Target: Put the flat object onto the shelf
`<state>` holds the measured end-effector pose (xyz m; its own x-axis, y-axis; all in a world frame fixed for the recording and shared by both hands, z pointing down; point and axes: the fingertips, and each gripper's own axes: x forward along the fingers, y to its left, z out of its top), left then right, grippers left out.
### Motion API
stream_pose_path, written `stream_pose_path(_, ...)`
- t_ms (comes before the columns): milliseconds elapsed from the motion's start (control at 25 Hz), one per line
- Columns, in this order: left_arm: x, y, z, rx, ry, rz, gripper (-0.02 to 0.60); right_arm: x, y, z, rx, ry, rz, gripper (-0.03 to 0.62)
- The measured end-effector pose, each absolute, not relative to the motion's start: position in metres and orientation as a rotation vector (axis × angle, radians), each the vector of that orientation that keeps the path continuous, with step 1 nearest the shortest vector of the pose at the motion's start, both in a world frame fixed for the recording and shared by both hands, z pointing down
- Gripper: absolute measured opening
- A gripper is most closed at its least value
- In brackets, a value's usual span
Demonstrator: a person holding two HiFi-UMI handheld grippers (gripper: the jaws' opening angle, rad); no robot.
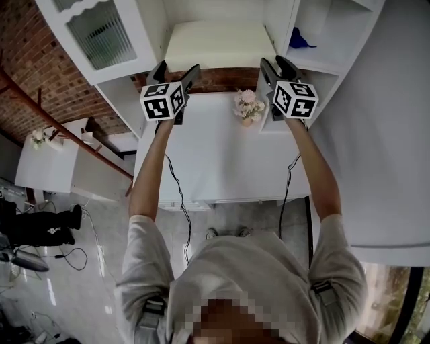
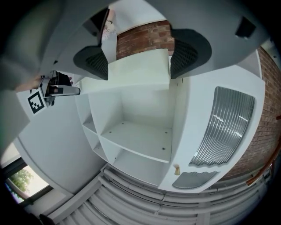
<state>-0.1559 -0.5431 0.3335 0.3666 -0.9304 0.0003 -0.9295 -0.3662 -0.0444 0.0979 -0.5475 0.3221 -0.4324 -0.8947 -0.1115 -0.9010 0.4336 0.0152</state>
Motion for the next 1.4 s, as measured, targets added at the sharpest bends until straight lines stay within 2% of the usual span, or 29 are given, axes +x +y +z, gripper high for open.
stream_pose_path(120, -0.162, -0.545, 0.332, -2.555, 1.778, -0.008, 0.409, 0.099, -0.553, 0.328, -1.593, 2.586, 0.029, 0.218)
stream_pose_path(280, -0.174, -0.548, 0.331, -2.491, 1.840, -0.001, 0.284, 0.102, -0.559, 0.332, -1.615, 2.577, 0.032, 0.190)
stream_pose_path(1400, -0.179, -0.609, 0.333, -2.496, 1.880, -0.025, 0.276, 0.095, -0.615, 0.332, -1.667, 2.556, 0.001, 0.187)
